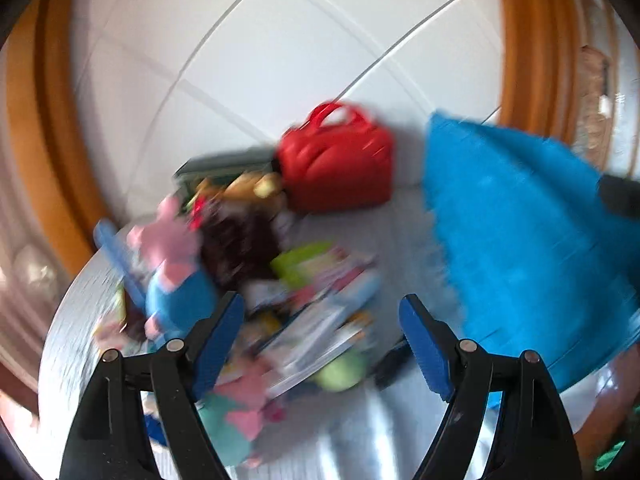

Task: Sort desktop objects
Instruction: 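Open both tools to drop the bag and tape roll into the crate, then grasp the green ball plush with the left tool while the right tool grasps the black umbrella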

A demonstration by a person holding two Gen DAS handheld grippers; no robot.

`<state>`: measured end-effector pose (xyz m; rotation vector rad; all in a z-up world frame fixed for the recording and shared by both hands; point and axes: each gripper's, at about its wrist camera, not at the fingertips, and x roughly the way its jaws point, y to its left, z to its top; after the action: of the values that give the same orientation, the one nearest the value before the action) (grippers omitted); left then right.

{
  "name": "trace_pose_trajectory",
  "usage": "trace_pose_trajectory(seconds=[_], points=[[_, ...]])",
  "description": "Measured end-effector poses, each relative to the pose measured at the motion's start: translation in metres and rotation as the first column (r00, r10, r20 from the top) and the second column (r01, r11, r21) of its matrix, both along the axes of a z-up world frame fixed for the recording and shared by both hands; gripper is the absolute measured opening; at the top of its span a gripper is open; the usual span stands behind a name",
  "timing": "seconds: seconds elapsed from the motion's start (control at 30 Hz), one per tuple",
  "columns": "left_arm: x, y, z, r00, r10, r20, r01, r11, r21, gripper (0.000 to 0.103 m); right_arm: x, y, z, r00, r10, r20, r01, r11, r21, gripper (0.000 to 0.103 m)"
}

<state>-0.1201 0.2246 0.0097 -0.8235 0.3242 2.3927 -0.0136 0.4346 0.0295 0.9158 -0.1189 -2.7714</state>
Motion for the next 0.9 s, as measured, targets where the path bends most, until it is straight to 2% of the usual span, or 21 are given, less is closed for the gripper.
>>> trace_pose_trajectory(seconds=[0.2,0.3,0.43,0.5,0.53,0.57,0.6,0.7,0.8,0.9], points=[[-0.035,-0.048,-0.061,0.990,0.054,0.133,-0.044,0.996,-0.076,0.080,-0.029,-0.063,-0.040,0.993,0.067,0.100,-0.062,0.996,-0.057,0.103],[-0.048,-0.054,-0.093,0.981,0.034,0.192,-0.015,0.995,-0.101,0.080,-0.048,-0.089,-0.075,0.976,0.113,0.184,-0.096,0.990,-0.099,0.103],[-0.055,-0.042,-0.123,0.964,-0.025,0.265,0.057,0.992,-0.114,0.080,-0.073,-0.092,-0.136,0.945,0.020,0.326,0.018,0.994,-0.111,0.103],[-0.053,-0.030,-0.140,0.946,-0.084,0.314,0.118,0.989,-0.091,0.079,-0.082,-0.086,-0.170,0.914,-0.056,0.401,0.100,0.991,-0.091,0.101],[-0.051,-0.024,-0.147,0.941,-0.099,0.323,0.134,0.987,-0.086,0.079,-0.086,-0.080,-0.187,0.895,-0.092,0.436,0.140,0.987,-0.080,0.097],[-0.050,-0.016,-0.155,0.938,-0.111,0.329,0.146,0.986,-0.085,0.079,-0.088,-0.075,-0.203,0.876,-0.116,0.468,0.171,0.982,-0.075,0.083],[-0.050,-0.008,-0.162,0.935,-0.116,0.335,0.153,0.984,-0.087,0.079,-0.089,-0.072,-0.214,0.863,-0.128,0.488,0.189,0.979,-0.076,0.074],[-0.054,0.011,-0.183,0.931,-0.104,0.349,0.142,0.986,-0.085,0.079,-0.096,-0.063,-0.243,0.827,-0.162,0.539,0.241,0.967,-0.078,0.073],[-0.060,0.031,-0.199,0.920,-0.105,0.377,0.129,0.991,-0.039,0.079,-0.105,-0.055,-0.262,0.795,-0.225,0.564,0.317,0.946,-0.069,0.074],[-0.064,0.054,-0.214,0.920,-0.095,0.381,0.127,0.990,-0.059,0.079,-0.117,-0.048,-0.279,0.772,-0.265,0.578,0.369,0.927,-0.068,0.075]])
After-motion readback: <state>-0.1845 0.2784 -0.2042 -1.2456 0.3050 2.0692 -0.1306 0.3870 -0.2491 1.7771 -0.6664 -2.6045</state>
